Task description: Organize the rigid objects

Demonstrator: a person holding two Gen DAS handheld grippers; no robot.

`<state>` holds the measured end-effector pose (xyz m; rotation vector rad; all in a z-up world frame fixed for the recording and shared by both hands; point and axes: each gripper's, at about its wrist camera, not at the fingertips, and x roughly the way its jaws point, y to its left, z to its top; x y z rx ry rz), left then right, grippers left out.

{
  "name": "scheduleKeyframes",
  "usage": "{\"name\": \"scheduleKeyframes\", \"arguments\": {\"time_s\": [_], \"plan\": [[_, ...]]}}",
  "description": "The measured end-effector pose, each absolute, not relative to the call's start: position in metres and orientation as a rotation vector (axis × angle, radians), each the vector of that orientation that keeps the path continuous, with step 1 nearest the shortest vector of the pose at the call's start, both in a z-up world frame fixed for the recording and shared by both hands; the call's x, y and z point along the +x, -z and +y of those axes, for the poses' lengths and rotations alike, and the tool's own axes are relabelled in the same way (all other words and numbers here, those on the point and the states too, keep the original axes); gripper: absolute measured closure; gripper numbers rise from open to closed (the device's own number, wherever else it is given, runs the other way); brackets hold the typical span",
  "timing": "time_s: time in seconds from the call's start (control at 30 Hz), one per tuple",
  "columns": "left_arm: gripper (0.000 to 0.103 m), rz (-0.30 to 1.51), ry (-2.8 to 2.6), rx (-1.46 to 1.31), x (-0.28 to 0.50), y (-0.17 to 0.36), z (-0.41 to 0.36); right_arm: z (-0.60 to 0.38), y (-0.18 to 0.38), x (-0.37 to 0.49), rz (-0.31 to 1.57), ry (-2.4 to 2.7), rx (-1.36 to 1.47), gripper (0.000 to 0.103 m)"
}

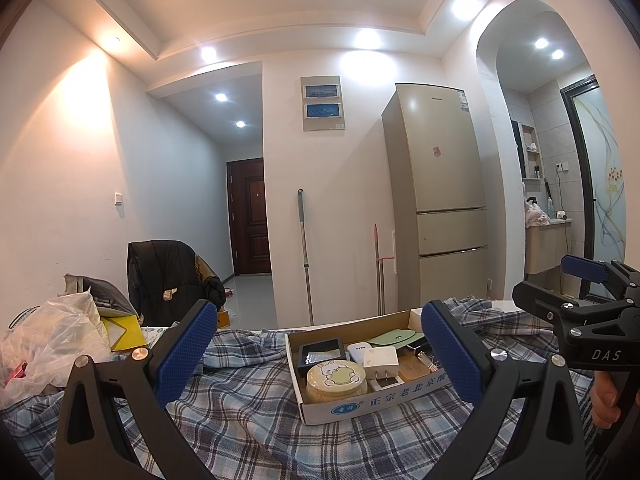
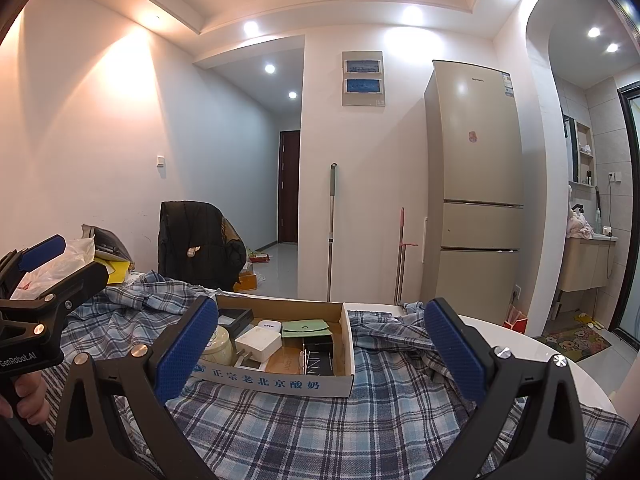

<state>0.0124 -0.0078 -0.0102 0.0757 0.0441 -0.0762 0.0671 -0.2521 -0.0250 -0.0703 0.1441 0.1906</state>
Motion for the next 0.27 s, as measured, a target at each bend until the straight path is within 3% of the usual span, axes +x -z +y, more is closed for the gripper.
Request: {"name": "scheduleKeyframes", "arguments": {"time_s": [0.27], "plan": [[0.0,0.044,0.076,0.076,0.0123,0.0098,-0.0078,-0.2522,0.0244,0.0672,0.144,-0.191,-0.07,0.0]]}}
